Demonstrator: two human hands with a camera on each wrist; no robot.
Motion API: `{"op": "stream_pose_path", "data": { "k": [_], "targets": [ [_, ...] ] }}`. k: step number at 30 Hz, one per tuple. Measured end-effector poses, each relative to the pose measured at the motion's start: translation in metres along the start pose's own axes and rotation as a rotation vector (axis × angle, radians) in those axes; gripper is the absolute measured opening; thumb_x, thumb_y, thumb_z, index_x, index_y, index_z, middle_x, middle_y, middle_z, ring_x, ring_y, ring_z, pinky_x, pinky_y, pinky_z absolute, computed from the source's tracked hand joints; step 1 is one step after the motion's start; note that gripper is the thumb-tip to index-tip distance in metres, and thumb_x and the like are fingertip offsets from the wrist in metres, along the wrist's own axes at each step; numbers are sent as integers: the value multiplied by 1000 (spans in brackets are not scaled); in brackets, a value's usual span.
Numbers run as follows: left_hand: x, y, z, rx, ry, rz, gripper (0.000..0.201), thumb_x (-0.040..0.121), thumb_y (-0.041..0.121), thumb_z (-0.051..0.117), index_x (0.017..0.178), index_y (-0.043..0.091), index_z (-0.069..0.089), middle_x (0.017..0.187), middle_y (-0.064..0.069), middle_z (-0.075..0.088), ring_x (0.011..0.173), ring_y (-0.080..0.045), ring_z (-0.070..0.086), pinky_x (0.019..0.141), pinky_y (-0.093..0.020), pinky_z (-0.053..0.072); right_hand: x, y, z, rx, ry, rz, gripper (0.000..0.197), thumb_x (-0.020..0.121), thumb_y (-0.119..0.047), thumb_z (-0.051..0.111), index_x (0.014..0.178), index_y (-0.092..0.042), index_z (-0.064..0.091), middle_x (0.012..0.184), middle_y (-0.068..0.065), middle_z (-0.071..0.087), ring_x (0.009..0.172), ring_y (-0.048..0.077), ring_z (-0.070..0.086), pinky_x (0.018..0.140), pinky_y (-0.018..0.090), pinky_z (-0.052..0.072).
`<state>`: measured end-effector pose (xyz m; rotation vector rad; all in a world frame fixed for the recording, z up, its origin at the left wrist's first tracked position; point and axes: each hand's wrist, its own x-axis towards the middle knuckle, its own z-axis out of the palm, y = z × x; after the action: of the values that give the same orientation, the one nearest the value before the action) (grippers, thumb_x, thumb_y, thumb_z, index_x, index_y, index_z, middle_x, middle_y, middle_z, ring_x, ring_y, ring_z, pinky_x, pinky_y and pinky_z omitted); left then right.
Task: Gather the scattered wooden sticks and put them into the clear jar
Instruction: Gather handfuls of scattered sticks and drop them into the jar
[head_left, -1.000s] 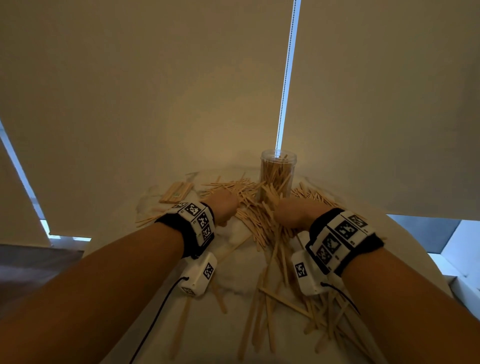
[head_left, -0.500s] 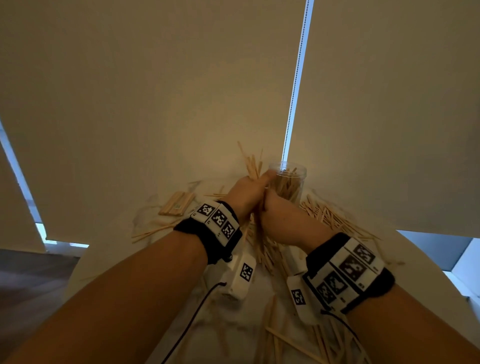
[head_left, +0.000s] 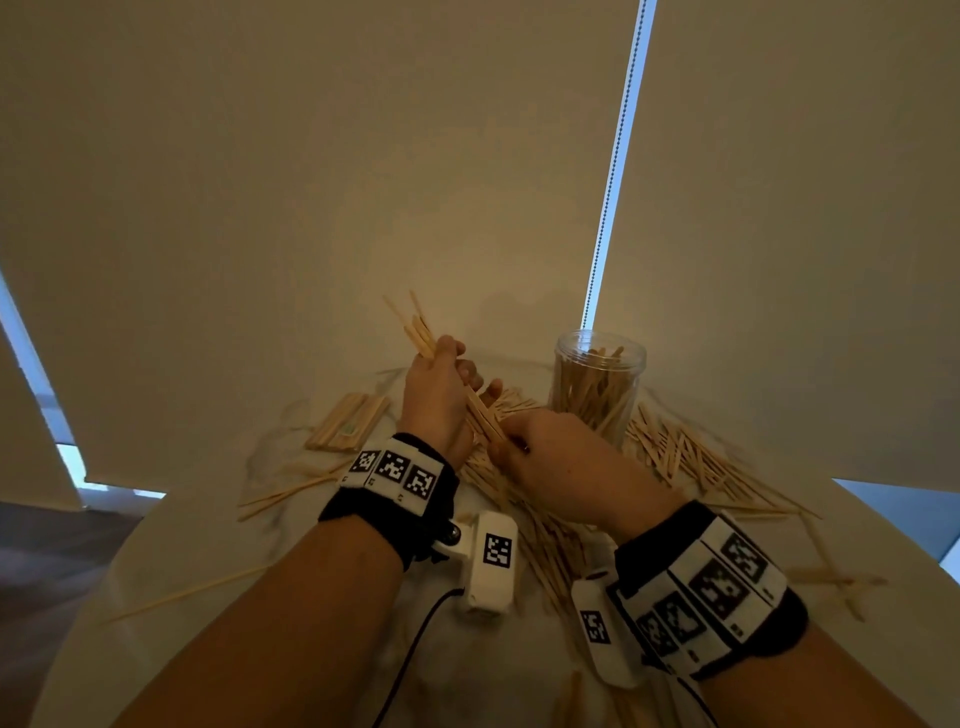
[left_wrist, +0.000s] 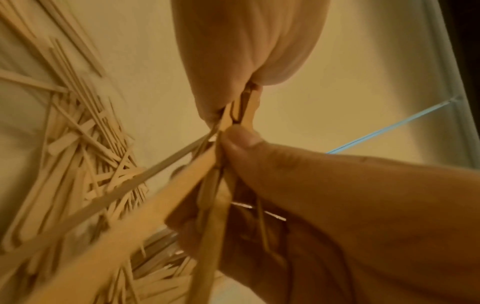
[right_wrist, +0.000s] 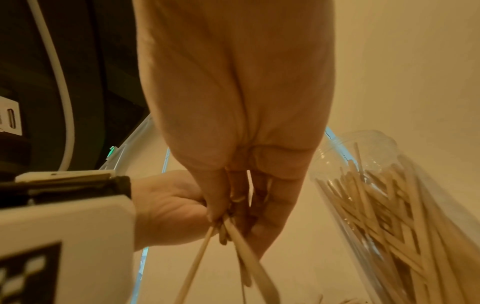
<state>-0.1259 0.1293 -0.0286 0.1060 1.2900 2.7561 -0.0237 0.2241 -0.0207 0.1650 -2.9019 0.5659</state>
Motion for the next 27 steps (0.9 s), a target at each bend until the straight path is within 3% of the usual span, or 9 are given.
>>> {"op": "stream_pose_path", "data": {
  "k": [4,8,11,16,18,21,24,25,27],
  "targets": [
    [-2,3,7,-19,-37,73,21,107,26,41,90,13,46,57,4,36,45,-9,33,36,-19,30,4,8,0,-7,-55,40,37,102,-38,46,86,-9,63,78,7,64,68,17,56,59,28,42],
    [-3,11,12,-25,-50,172,24,107,29,41,89,14,48,56,5,35,42,-8,27,36,-19,21,4,10,-4,69,-162,39,36,102,-38,45,91,-12,67,86,6,71,77,21,66,73,36,53],
    [-1,20,14,-75,-33,222,28,107,32,41,86,14,48,55,5,31,42,-8,24,37,-20,20,1,7,-12,97,-181,41,28,101,-31,50,87,-13,66,80,3,67,73,19,63,70,34,50],
    [7,44,6,-185,78,319,31,107,35,39,85,15,46,56,6,33,44,-8,26,39,-22,25,-7,13,-30,8,-187,79,22,103,-28,44,91,-16,58,86,-2,60,77,11,55,65,24,42],
    [11,54,0,-194,144,340,33,106,39,39,84,16,45,56,6,35,44,-7,28,39,-22,25,-10,22,-38,22,-186,155,21,103,-21,43,96,-11,61,90,2,66,83,17,61,70,29,48],
    [14,54,-4,-149,192,307,35,105,42,42,79,17,45,55,7,37,42,-7,28,38,-21,24,-13,28,-53,165,-151,252,23,101,-8,40,95,-5,62,86,7,72,72,13,66,65,25,52],
    [8,38,0,24,99,188,37,101,49,46,79,19,46,56,8,36,41,-5,27,37,-21,24,-16,19,-61,374,-54,238,18,103,1,36,94,4,52,77,19,61,49,4,61,51,14,49],
    [4,32,4,105,43,134,39,98,55,48,81,20,47,57,8,37,42,-5,27,37,-21,24,-15,16,-61,382,-12,226,15,102,1,37,98,5,51,78,23,61,54,8,64,55,17,51],
    [-6,21,15,271,-84,48,49,88,68,53,86,20,49,63,6,41,45,-6,30,41,-21,27,-13,10,-54,347,38,210,16,102,-7,39,101,0,54,81,23,69,67,27,69,67,35,59]
  ]
}}
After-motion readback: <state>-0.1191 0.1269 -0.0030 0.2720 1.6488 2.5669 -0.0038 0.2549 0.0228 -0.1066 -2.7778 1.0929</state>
